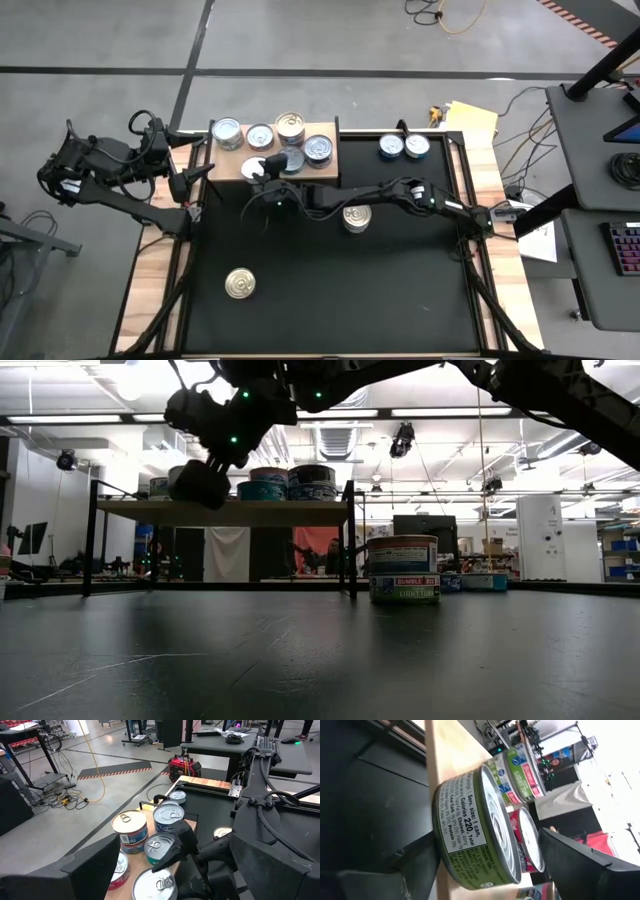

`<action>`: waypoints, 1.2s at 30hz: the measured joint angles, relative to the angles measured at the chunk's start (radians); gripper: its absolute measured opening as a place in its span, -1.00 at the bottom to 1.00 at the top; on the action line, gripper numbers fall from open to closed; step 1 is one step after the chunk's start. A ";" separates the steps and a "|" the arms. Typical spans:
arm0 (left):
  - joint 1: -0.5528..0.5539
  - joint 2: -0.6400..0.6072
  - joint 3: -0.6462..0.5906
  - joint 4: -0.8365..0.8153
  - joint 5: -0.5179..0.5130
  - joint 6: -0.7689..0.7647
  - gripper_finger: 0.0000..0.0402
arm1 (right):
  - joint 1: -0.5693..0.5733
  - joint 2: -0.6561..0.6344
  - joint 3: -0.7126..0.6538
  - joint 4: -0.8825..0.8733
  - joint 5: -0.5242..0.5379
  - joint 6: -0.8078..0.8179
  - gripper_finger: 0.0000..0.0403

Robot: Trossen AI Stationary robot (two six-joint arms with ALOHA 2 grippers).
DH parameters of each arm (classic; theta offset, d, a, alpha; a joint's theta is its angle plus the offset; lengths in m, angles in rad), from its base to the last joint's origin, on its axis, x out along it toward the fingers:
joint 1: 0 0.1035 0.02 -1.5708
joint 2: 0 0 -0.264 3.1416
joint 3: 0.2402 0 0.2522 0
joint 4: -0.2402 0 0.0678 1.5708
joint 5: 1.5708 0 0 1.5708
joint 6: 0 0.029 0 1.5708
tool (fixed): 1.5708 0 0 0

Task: Stack canned seafood by type on shelf
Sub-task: Put the green tuna can on the shelf

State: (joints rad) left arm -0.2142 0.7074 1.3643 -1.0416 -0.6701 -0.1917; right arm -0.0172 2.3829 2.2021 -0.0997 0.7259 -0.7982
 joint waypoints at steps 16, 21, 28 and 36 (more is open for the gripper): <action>0.000 0.000 0.000 0.000 0.000 0.000 0.80 | -0.003 -0.042 0.002 -0.081 0.018 0.128 0.73; 0.000 0.001 0.000 0.000 0.000 0.000 0.80 | -0.005 -0.055 0.002 -0.123 0.005 0.147 0.74; 0.000 0.008 0.000 0.001 0.000 0.000 0.80 | -0.005 -0.056 0.002 -0.200 -0.002 0.186 0.74; 0.000 0.017 0.000 0.010 0.000 0.000 0.80 | -0.018 -0.058 0.002 -0.171 -0.002 0.187 0.74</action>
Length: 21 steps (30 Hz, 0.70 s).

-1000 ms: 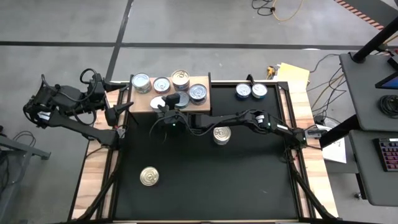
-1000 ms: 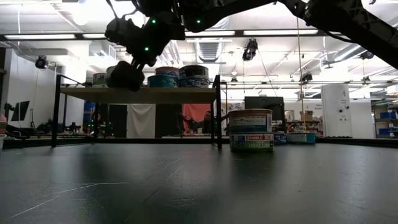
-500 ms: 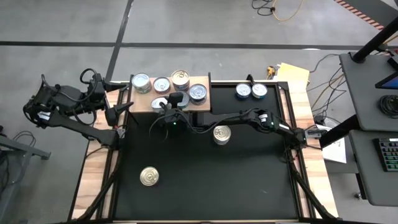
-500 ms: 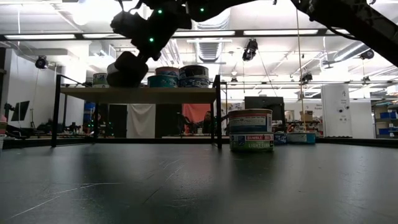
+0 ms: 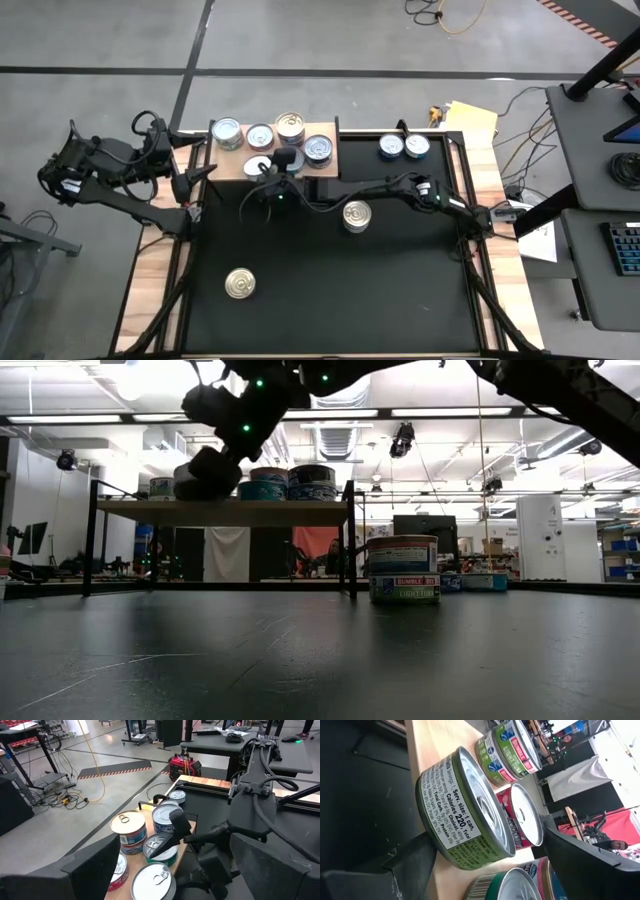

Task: Stack canned seafood by type on shelf
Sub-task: Put the green tuna can on the shelf

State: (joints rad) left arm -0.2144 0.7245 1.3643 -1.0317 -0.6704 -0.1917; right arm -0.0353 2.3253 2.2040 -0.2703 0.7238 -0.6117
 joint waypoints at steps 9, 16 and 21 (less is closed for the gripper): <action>0.000 0.007 0.000 0.000 0.000 0.000 0.80 | -0.005 0.000 0.000 -0.018 0.000 0.012 0.74; 0.000 0.026 0.000 -0.001 0.000 -0.024 0.80 | -0.018 -0.009 0.000 -0.023 -0.002 0.036 0.73; 0.000 0.052 0.000 -0.003 0.001 -0.032 0.80 | -0.010 -0.010 0.000 -0.037 0.000 0.031 0.74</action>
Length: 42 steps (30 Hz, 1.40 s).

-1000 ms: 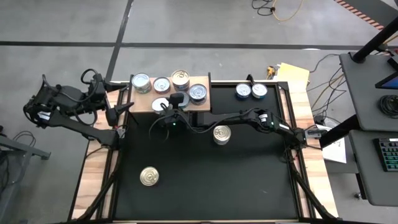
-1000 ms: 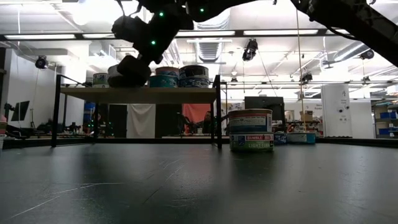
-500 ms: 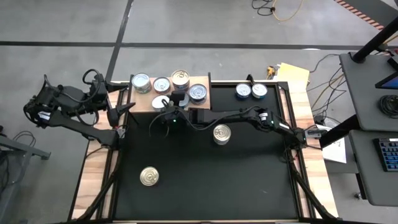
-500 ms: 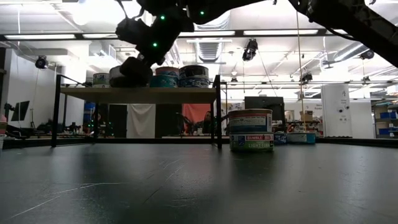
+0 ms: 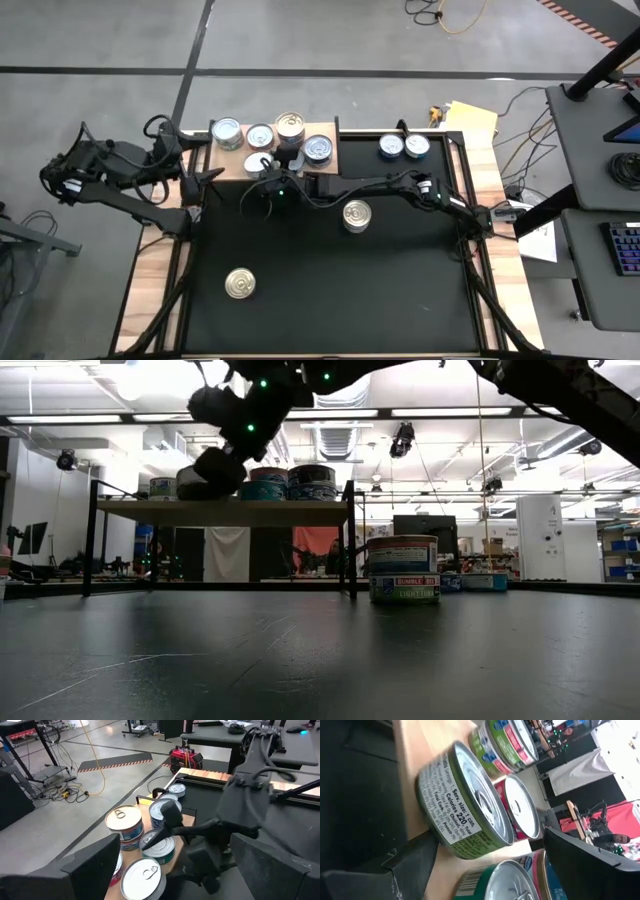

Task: Stack canned seafood by type on shelf
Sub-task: Put the green tuna can on the shelf, then stack the blue tuna can on top of the blue tuna can on the shelf

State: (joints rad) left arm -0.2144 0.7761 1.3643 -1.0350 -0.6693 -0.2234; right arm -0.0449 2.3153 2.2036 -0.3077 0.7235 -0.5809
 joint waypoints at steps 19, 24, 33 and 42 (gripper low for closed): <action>0.000 -0.012 -0.289 0.023 0.296 -0.272 0.80 | -0.003 -0.002 0.000 -0.019 0.002 0.003 0.63; 0.000 -0.032 -0.387 0.024 0.253 -0.341 0.80 | -0.003 -0.003 0.000 -0.018 0.003 0.002 0.59; 0.000 -0.031 -0.500 0.025 -0.058 -0.389 0.80 | -0.003 -0.003 0.000 -0.017 0.003 0.002 0.61; 0.000 -0.027 -0.506 0.032 -0.082 -0.388 0.80 | 0.021 -0.021 0.000 -0.032 0.071 -0.050 0.58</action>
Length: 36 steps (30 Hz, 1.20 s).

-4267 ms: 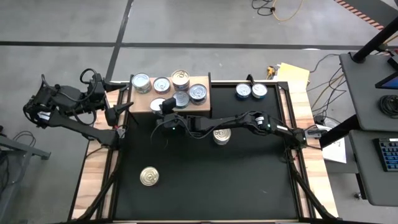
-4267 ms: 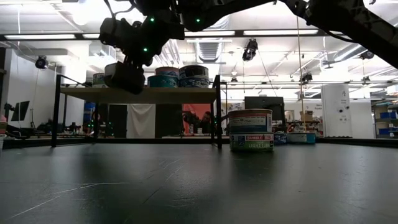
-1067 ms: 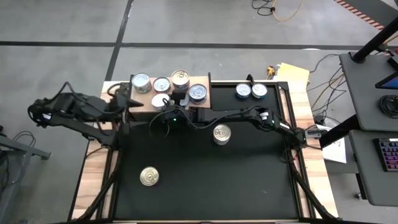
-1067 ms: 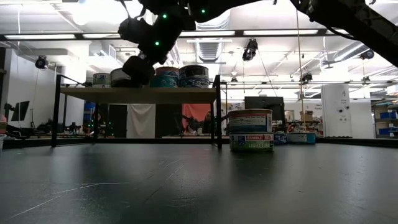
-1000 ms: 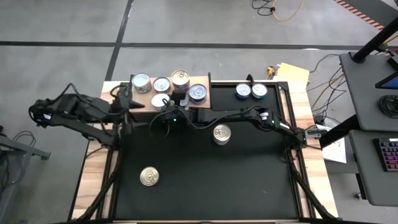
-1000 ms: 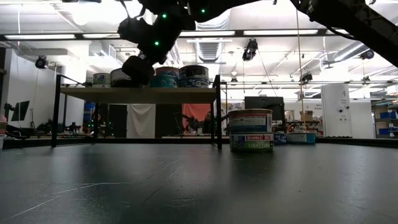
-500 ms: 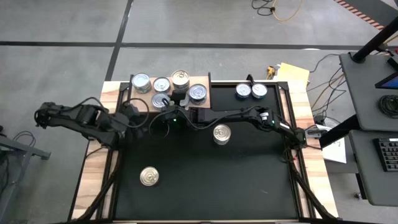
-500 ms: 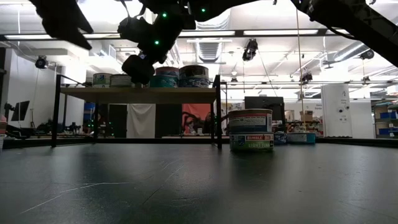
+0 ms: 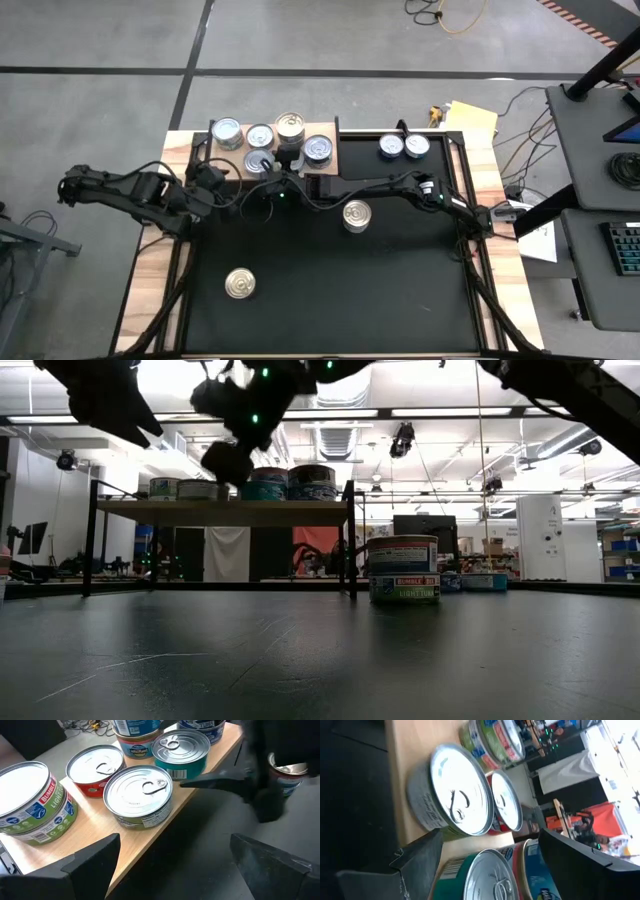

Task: Stack canned seafood by type on shelf
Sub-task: Stack the blue tuna can on top of the blue tuna can on the shelf

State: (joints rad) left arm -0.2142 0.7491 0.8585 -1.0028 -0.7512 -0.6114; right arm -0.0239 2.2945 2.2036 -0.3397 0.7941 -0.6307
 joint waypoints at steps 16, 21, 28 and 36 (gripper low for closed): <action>0.006 0.018 -0.002 0.242 -0.001 -0.098 0.80 | 0.070 -0.204 0.000 -0.444 -0.084 0.298 0.42; 0.006 0.044 -0.003 0.283 0.001 -0.086 0.80 | 0.072 -0.276 0.000 -0.626 -0.206 0.459 0.43; 0.006 0.110 -0.003 0.341 0.013 -0.079 0.80 | 0.100 -0.345 0.000 -0.807 -0.250 0.574 0.46; 0.005 0.186 -0.003 0.357 0.036 -0.078 0.80 | 0.154 -0.366 -0.001 -0.959 -0.267 0.650 0.40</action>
State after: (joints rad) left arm -0.2096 0.9354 0.8555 -0.6456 -0.7155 -0.6895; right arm 0.1299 1.9290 2.2025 -1.2988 0.5273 0.0190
